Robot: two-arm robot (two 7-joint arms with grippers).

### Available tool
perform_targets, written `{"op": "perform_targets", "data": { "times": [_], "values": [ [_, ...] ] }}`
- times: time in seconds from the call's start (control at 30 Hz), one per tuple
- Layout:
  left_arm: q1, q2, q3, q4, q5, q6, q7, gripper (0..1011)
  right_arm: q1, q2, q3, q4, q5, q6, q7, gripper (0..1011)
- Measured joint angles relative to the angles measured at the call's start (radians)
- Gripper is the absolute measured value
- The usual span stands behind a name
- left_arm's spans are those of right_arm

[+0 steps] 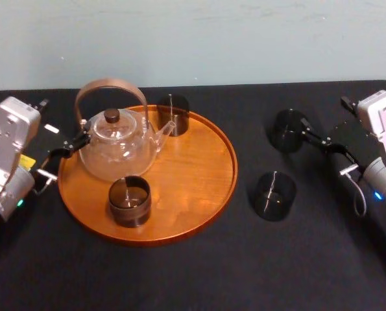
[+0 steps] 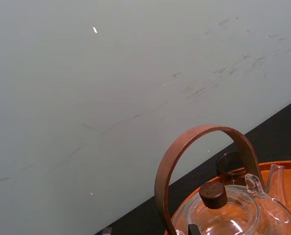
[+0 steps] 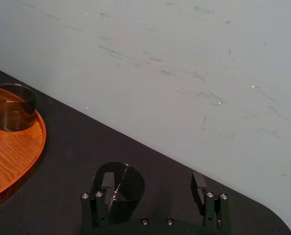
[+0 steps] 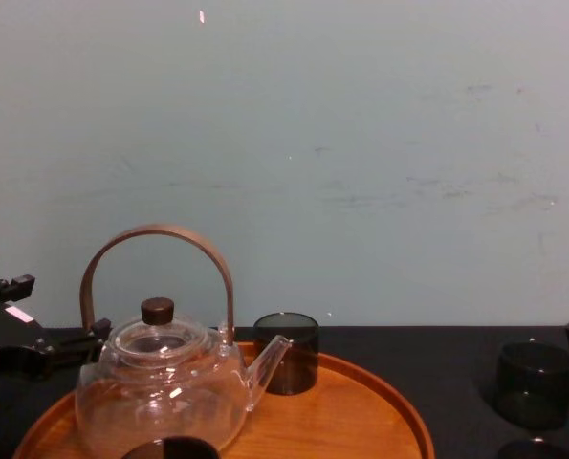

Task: Pick up the glass from the table and place it on the tray.

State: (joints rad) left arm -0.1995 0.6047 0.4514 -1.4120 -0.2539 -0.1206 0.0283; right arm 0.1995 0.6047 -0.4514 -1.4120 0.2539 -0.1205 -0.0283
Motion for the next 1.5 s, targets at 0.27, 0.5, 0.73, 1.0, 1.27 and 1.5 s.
{"op": "perform_targets", "data": {
  "times": [0.27,0.5,0.73,1.0,1.27,1.5],
  "values": [
    [0.000,0.000,0.000,0.000,0.000,0.000,0.000,1010,0.000,0.000,0.000,0.000,0.000,0.000,0.000,1002],
    [0.000,0.000,0.000,0.000,0.000,0.000,0.000,1010,-0.001,-0.001,0.004,0.000,0.002,0.001,0.008,1002],
    [0.000,0.000,0.000,0.000,0.000,0.000,0.000,1010,-0.033,0.005,0.035,-0.036,0.011,0.013,0.024,1002],
    [0.000,0.000,0.000,0.000,0.000,0.000,0.000,1009,-0.097,0.031,0.068,-0.115,0.023,0.025,0.054,1002],
    [0.000,0.000,0.000,0.000,0.000,0.000,0.000,1009,-0.167,0.055,0.096,-0.188,0.054,0.041,0.093,1002],
    [0.000,0.000,0.000,0.000,0.000,0.000,0.000,1010,-0.257,0.083,0.117,-0.275,0.063,0.064,0.113,1002]
  ]
}}
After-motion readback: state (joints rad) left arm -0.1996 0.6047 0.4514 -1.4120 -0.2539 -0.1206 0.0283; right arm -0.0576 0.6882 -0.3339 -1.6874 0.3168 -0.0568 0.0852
